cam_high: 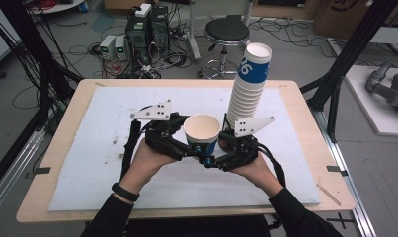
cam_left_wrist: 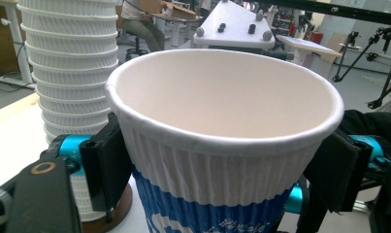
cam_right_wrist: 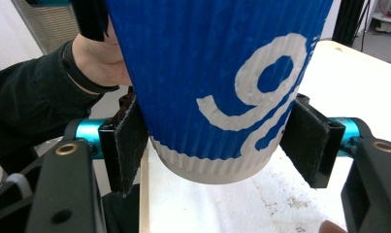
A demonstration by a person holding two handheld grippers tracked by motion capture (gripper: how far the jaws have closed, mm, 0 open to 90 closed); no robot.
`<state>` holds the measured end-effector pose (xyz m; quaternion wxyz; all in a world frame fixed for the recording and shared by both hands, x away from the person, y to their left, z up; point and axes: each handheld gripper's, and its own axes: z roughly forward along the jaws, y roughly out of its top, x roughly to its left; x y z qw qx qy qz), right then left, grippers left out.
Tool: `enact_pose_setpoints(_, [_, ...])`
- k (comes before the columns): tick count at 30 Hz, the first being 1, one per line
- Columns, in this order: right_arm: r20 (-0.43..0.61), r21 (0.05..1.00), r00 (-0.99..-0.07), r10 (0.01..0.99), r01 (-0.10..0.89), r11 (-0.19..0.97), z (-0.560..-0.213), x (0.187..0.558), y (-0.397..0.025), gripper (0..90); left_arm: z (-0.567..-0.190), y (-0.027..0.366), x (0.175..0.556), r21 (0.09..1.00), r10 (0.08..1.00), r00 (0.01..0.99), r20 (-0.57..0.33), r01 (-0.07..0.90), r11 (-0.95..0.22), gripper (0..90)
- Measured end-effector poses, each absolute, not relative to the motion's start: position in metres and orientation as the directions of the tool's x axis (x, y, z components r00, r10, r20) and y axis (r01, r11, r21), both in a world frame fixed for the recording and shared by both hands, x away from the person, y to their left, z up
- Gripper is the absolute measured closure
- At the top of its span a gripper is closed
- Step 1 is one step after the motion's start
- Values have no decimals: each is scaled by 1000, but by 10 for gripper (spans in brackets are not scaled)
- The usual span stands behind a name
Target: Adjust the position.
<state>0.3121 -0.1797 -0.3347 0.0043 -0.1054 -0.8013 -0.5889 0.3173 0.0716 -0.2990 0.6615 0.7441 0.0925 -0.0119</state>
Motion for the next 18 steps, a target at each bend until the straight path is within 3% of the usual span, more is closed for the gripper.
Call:
enact_pose_setpoints(11, [175, 953, -969, 173, 211, 216, -331, 311, -183, 217, -300, 69, 317, 982, 115, 983, -140, 153, -111, 230])
enact_pose_setpoints(18, [177, 955, -971, 161, 209, 211, -331, 311, -183, 275, -301, 69, 317, 982, 118, 984, -137, 150, -115, 230])
